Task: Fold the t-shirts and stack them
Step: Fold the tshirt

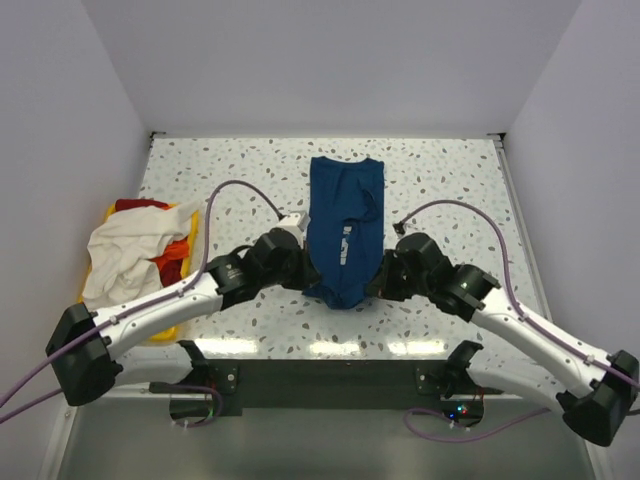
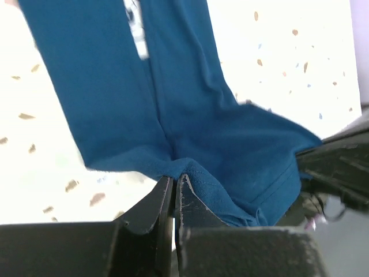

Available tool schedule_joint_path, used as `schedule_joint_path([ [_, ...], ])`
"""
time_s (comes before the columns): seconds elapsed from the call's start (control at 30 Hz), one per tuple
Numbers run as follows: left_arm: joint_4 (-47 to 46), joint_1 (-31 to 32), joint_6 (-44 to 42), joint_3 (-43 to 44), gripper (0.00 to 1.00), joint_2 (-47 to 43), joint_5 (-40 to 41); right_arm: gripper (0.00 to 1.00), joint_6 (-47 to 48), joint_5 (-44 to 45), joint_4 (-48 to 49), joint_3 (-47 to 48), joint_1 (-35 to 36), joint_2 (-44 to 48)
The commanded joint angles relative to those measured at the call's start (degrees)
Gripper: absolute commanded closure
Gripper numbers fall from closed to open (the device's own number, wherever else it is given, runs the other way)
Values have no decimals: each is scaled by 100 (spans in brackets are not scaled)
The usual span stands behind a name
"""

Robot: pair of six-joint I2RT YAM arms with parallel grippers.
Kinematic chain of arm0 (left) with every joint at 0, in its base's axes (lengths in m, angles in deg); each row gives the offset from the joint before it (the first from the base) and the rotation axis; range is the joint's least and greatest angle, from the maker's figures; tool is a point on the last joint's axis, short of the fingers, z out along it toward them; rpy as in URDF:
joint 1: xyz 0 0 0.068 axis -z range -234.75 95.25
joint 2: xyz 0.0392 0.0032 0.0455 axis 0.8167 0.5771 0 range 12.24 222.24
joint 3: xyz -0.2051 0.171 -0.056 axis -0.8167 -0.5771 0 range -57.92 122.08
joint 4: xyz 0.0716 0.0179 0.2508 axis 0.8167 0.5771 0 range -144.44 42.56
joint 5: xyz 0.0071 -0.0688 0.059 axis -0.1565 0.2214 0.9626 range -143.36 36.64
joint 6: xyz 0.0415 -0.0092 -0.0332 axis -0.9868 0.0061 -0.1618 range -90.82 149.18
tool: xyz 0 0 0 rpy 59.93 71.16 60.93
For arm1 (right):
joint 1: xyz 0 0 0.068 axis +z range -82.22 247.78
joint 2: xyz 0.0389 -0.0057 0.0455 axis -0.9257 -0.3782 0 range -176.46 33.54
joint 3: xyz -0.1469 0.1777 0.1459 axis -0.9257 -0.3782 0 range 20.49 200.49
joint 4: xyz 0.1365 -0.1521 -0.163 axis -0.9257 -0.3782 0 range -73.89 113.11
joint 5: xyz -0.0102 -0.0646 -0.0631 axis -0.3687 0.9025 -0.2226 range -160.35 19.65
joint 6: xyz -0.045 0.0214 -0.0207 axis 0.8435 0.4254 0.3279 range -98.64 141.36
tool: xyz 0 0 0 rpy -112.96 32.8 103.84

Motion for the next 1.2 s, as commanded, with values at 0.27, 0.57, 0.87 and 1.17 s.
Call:
schedule_joint_path([
  [0.27,-670,-1357,-537,1405,100,2094,-546,97,952,-248,1709,980,-1486,-2554],
  [0.57,-793,-2034,-353,2521,100,3703,-854,99,1146,-750,2133,1709,-2339,-4153],
  [0.87,-653,-2429,-502,3233,100,4222,-1029,100,1146,-1005,2203,2202,-2682,-4691],
  [1.17,-652,-2553,-704,3594,100,4626,-1187,100,1111,-1093,2203,2457,-2840,-4981],
])
